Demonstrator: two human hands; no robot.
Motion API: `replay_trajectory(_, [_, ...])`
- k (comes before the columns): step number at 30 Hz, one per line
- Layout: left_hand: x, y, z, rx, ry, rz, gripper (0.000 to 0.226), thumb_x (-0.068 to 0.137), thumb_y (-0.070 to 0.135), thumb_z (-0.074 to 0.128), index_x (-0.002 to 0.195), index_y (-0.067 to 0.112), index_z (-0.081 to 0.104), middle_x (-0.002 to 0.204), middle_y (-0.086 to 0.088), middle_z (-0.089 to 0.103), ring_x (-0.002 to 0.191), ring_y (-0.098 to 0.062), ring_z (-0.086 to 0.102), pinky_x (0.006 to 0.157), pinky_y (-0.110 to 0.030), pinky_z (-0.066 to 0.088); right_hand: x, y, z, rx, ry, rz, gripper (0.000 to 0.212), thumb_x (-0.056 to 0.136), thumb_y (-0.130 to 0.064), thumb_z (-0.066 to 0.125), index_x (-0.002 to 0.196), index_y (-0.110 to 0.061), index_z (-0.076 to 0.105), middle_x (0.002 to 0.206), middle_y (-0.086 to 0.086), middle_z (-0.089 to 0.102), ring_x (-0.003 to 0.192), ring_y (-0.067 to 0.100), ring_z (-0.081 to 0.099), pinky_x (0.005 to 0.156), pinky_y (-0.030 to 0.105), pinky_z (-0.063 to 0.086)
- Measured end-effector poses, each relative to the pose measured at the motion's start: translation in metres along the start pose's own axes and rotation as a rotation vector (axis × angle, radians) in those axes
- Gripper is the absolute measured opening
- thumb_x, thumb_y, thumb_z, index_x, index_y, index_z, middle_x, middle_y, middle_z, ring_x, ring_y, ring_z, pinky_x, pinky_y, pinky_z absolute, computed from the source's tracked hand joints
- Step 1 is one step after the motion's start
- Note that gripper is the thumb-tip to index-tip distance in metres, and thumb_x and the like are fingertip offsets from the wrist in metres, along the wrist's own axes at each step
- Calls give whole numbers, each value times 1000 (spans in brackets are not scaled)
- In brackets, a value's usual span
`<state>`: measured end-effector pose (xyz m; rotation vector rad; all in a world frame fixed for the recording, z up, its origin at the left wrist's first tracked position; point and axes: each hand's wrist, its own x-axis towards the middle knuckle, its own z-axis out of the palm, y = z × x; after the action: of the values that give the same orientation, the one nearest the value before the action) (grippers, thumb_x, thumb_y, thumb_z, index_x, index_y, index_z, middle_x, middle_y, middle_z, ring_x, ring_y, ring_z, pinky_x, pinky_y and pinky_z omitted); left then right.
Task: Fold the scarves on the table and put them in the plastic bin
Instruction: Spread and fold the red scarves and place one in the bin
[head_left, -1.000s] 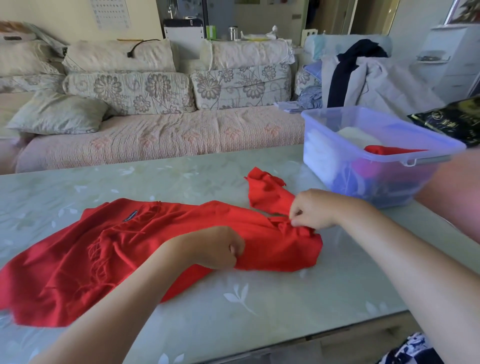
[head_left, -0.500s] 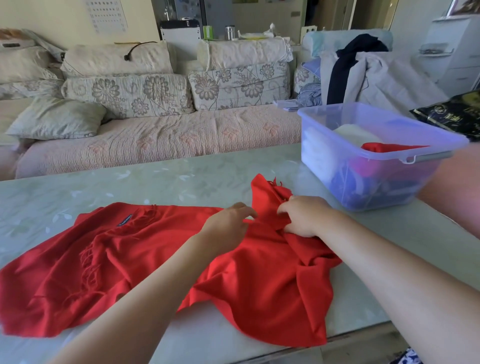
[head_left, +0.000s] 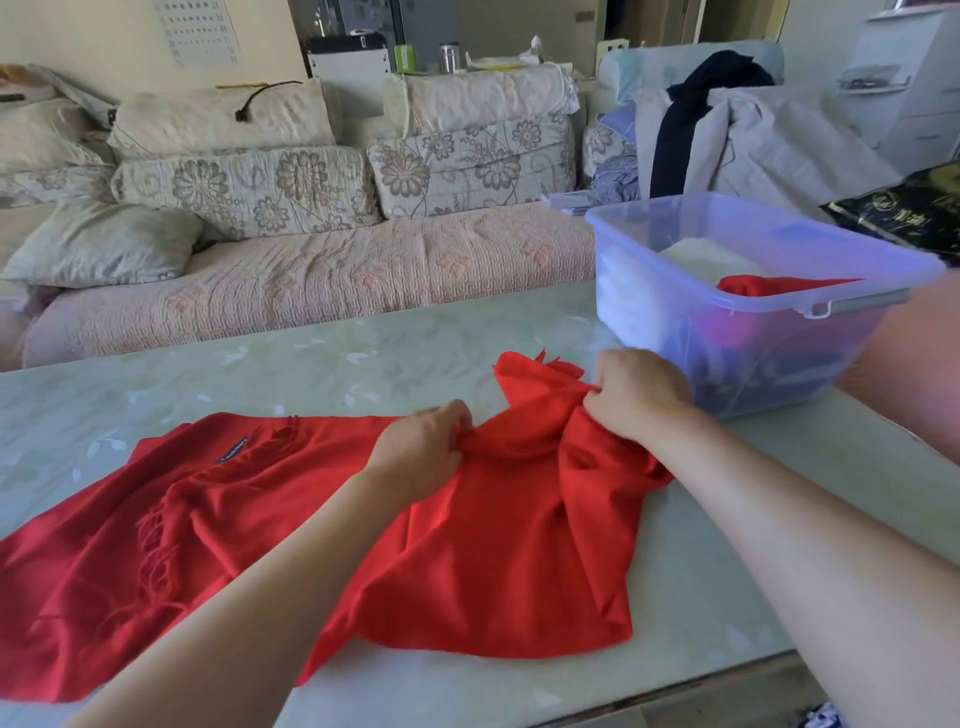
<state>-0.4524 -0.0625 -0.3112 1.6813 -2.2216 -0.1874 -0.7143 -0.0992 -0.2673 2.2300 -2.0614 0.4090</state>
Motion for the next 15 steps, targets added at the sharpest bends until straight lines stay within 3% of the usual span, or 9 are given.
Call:
replay_trajectory(2, [-4, 4, 2, 34, -109, -42, 46, 79, 24, 57, 123, 31, 48, 99, 12, 61, 95, -20, 62, 73, -35, 51, -7, -5, 6, 0, -108, -100, 19, 88, -31, 58, 103, -20, 64, 115, 6, 61, 111, 31, 58, 88, 36, 49])
replay_trajectory(4, [-3, 12, 2, 43, -33, -43, 53, 81, 30, 56, 133, 33, 45, 117, 9, 54, 100, -18, 62, 76, -34, 51, -8, -9, 10, 61, -97, -153, 13, 92, -31, 56, 101, -22, 59, 111, 4, 61, 106, 31, 60, 83, 35, 47])
replay_trajectory(8, [22, 43, -2, -168, 13, -23, 60, 84, 35, 63, 140, 32, 42, 131, 8, 53, 109, -17, 60, 89, -34, 48, -4, -19, 8, 570, -14, -169, 3, 91, -22, 63, 90, -21, 61, 86, -3, 68, 84, 22, 63, 74, 32, 46])
replay_trajectory(11, [44, 57, -1, -170, -63, -25, 30, 84, 30, 64, 114, 26, 59, 107, 0, 68, 102, -25, 63, 82, -38, 50, 5, -21, 5, 825, -37, -76, 21, 90, -37, 63, 78, -22, 72, 73, -10, 70, 76, 10, 65, 74, 28, 48])
replay_trajectory(13, [51, 56, -3, -102, -87, -27, 20, 83, 26, 55, 100, 24, 64, 100, -4, 70, 99, -31, 63, 78, -39, 51, 12, -14, 11, 761, -17, -9, 31, 94, -40, 57, 76, -24, 76, 78, -11, 73, 80, 9, 67, 78, 29, 50])
replay_trajectory(15, [53, 47, -5, -81, -103, -41, 27, 80, 22, 47, 98, 23, 67, 100, -8, 70, 98, -33, 63, 79, -39, 51, 21, -6, 25, 637, 17, 18, 29, 96, -31, 54, 80, -20, 75, 84, -5, 74, 86, 17, 67, 82, 34, 51])
